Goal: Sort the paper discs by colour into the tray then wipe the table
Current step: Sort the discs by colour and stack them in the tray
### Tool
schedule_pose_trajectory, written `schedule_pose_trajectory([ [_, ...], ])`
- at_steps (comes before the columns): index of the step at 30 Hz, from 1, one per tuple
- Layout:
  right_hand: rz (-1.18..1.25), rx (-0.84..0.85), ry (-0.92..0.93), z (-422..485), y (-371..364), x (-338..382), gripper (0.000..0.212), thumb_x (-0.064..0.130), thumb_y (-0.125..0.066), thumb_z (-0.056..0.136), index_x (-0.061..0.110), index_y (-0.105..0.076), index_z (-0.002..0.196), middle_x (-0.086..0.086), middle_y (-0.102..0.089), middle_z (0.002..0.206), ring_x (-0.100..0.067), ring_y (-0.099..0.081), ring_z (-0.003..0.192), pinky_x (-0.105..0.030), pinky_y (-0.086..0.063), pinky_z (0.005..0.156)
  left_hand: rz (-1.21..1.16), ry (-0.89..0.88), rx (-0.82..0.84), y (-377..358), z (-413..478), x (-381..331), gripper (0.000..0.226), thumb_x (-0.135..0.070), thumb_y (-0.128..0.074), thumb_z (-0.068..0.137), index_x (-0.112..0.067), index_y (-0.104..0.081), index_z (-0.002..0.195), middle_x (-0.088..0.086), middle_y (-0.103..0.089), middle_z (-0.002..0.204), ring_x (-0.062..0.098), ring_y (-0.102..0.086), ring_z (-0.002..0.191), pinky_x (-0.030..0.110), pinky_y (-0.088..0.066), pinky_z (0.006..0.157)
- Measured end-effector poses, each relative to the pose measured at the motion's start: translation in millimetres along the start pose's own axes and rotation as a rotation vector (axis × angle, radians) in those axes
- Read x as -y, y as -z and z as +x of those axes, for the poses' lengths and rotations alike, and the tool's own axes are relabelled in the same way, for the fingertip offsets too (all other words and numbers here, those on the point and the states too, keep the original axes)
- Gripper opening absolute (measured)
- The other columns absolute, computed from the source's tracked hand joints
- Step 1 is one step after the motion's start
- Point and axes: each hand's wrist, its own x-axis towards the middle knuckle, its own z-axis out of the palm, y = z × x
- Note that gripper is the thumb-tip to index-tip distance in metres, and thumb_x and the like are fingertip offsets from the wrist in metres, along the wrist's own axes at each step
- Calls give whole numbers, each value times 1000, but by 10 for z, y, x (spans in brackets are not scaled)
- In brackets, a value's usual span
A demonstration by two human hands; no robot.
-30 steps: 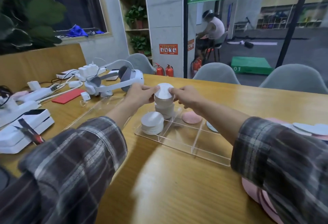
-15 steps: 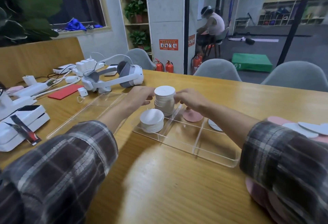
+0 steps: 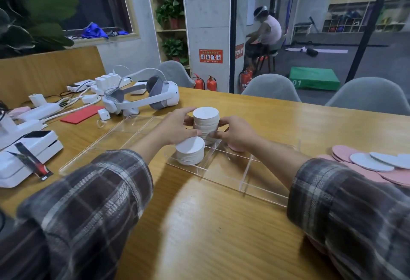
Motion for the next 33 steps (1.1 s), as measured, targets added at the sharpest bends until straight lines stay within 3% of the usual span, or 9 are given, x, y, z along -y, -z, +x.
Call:
schedule_pose_trajectory([
  [5,-58,-72,-16,-172,137,62,72,46,-73,91,8,-49,148,-8,-58,144,-25,-54,130,-33,-42,103,-73,13,-24,81,-59,-48,89,-16,-84,85,-19,-36,160,5,-51,155,21,-50,142,46,-46,115],
  [13,-138,-118,-32,-772,654,21,62,41,-69,96,10,-50,146,-6,-60,139,-23,-57,122,-33,-44,99,20,-178,-230,66,-320,-659,57,-15,-72,88,-21,-59,143,4,-57,144,21,-52,134,47,-45,113],
  [28,-195,-285,-176,-2451,1781,-1111,49,34,-68,95,12,-59,138,-6,-64,133,-22,-58,122,-33,-43,100,142,-502,86,-1379,-544,-2362,40,-19,-72,91,-22,-70,131,1,-66,133,18,-58,124,36,-48,104],
  [33,-221,-311,-252,-2936,2077,-1560,43,30,-68,95,14,-61,135,-3,-64,129,-21,-59,119,-28,-41,95,144,-547,213,-2000,-564,-2788,39,-29,-71,95,-21,-69,133,-1,-66,133,17,-57,125,22,-39,93],
])
